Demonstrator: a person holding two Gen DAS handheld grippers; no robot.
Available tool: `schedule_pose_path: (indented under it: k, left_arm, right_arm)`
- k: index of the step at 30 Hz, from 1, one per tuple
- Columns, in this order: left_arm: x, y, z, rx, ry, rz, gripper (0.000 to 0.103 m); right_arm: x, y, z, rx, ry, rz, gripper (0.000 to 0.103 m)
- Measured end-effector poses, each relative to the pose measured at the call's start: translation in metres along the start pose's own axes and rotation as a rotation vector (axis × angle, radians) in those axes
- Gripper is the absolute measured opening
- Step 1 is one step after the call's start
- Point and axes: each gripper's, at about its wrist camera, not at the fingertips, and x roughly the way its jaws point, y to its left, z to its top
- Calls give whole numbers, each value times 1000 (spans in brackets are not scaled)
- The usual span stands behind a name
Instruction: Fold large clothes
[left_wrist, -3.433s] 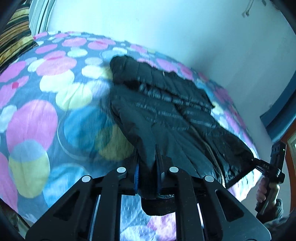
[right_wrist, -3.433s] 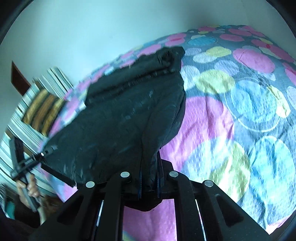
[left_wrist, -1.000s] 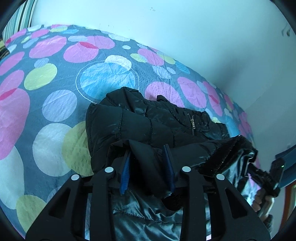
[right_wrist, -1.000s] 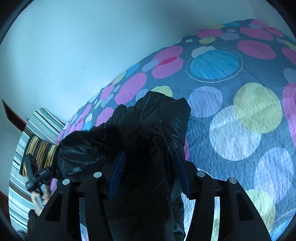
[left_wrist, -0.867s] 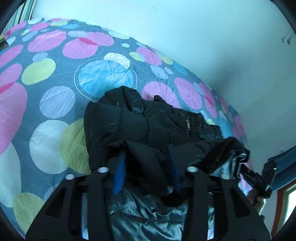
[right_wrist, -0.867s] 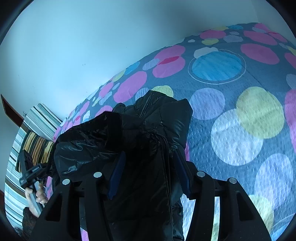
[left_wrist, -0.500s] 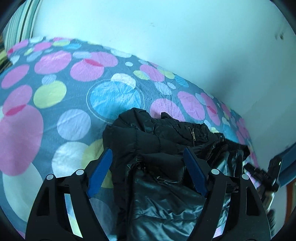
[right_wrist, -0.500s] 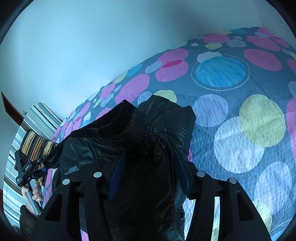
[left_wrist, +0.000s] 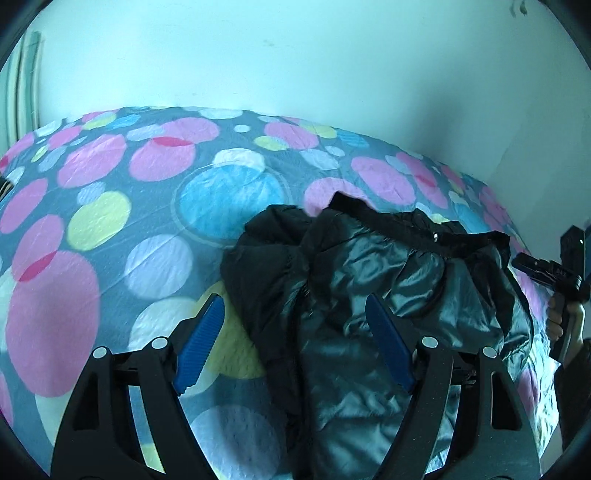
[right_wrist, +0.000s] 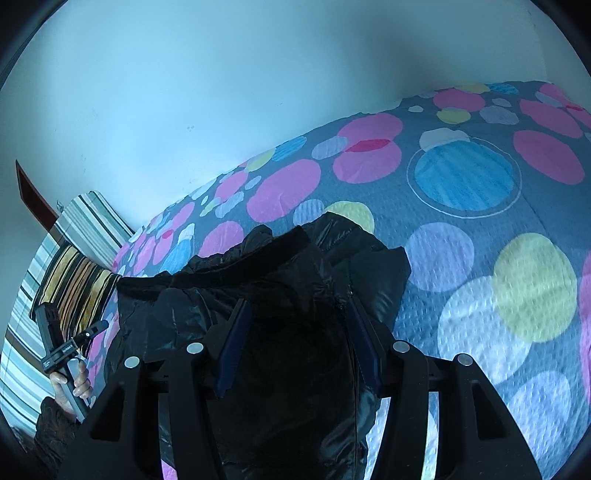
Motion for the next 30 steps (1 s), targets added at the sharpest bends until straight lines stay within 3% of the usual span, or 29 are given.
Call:
schedule_pose_path:
  k: [8,9,10,13,14,16,18,22,26,30]
  left_arm:
    - [48,-20,34,58,90,-23,78]
    - [53,-23,35,73,101,-13,74]
    - [57,-26,35,83,113,-12,63]
    - [65,-31,35,95,137,-3,42]
    - [67,-34,34,116,137,17,38]
    - [65,-38,33,142,122,49,24]
    - [57,-44,34,156,95,70,15]
    - [45,-60,45,211,38,143,11]
    - [44,-64,67,198,-19,212,11]
    - [74,-53,84,137,21,262,11]
  right_arm:
    - [28,4,23,-40,42,-13,54]
    - [33,6,25,-51,49,-14,55]
    - [38,8,27,-67,56,-21,56]
    - [48,12,27,-102,67,-43,53]
    - [51,15,26,-123,71,-67,49]
    - [52,19,22,-161,63,-108,27]
    - [48,21,20,-170,46,-110,19]
    - [34,35,27,-198,-11,-119,12]
    - [31,52,46,-234,-69,-143,11]
    - [58,50,71,-190,-59,-157,11]
